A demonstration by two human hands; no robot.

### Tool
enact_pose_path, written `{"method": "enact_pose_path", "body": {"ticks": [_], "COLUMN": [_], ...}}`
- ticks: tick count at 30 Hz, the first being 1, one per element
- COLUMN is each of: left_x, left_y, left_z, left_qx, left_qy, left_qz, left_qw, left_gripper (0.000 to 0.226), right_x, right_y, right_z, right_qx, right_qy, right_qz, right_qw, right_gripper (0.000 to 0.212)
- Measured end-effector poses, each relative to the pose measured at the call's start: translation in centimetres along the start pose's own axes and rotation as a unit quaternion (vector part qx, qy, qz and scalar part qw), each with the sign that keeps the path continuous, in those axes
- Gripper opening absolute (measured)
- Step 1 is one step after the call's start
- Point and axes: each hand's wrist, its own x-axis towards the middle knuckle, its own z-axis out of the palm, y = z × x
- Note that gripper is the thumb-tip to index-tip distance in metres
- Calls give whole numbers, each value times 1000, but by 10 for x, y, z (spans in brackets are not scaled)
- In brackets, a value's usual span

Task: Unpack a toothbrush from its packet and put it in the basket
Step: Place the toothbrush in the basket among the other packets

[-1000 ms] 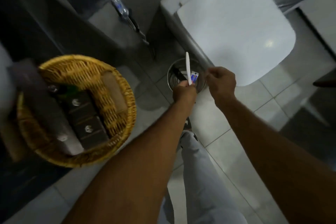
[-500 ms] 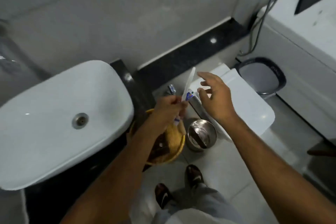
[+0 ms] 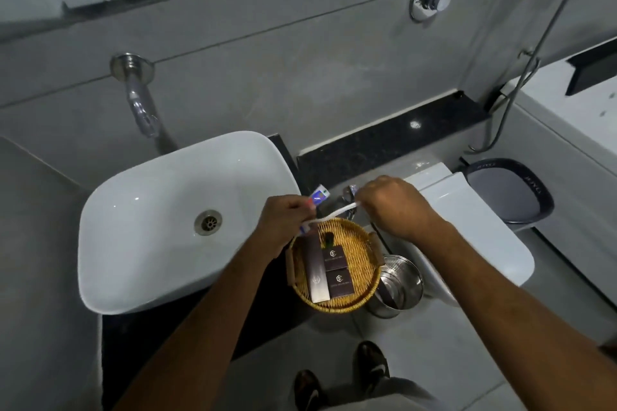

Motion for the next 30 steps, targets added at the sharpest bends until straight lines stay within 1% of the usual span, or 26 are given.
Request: {"method": "enact_pose_path", "body": {"ticks": [1,2,3,4,5,6,7,8,9,10,12,14,17,18,19,21,24,28,30], "left_x": [3,2,-3,-11,-19,-26,-31,-36,-39,-42,-42,-41,-39,-37,-35,-33,-32,-32,-30], "left_y": [-5,-10,-15,-20,-27,-36,-46,-55,-62,-69,-82,-93,-103,-105,-106,-107,-105,-105,-107], "left_z": [2,5,3,3,3,2,3,6,9,11,13,18,19,18,17,14,13,16,17], "left_qx": [10,21,18,2,-2,9,34,58,71,77,92,111,118,116,111,107,123,140,143], "left_qy": [50,93,132,161,182,188,181,169,155,142,124,114,116,119,120,122,123,121,122], "left_qz": [9,20,30,36,41,50,54,52,47,41,29,10,-3,-9,-14,-20,-15,-18,-18], "left_qw": [999,995,991,986,982,981,981,982,984,986,988,987,986,986,986,987,985,983,982], "left_gripper": [17,18,17,15,15,15,17,19,21,21,19,21,22,22,22,23,23,23,24], "right_x": [-10,-22,-34,-46,-55,-60,-62,-60,-56,-51,-40,-34,-26,-24,-22,-20,-22,-26,-25], "right_y": [6,11,11,6,-2,-12,-22,-31,-39,-45,-56,-60,-61,-61,-62,-63,-61,-63,-64], "right_z": [6,13,22,33,44,56,66,76,85,92,104,115,128,132,136,146,153,157,157], "right_qx": [16,51,114,196,281,356,409,438,450,443,398,378,341,328,324,319,311,286,288], "right_qy": [6,20,45,65,75,76,69,57,45,27,-22,-32,-14,-13,-8,1,-16,-43,-57], "right_qz": [38,101,186,275,355,417,459,485,496,493,480,479,486,488,492,493,489,484,492], "right_qw": [999,993,975,939,889,833,786,755,741,748,781,792,805,809,808,810,815,826,820], "right_gripper": [11,9,7,8,11,15,18,19,20,18,9,6,23,23,19,21,26,23,24]}}
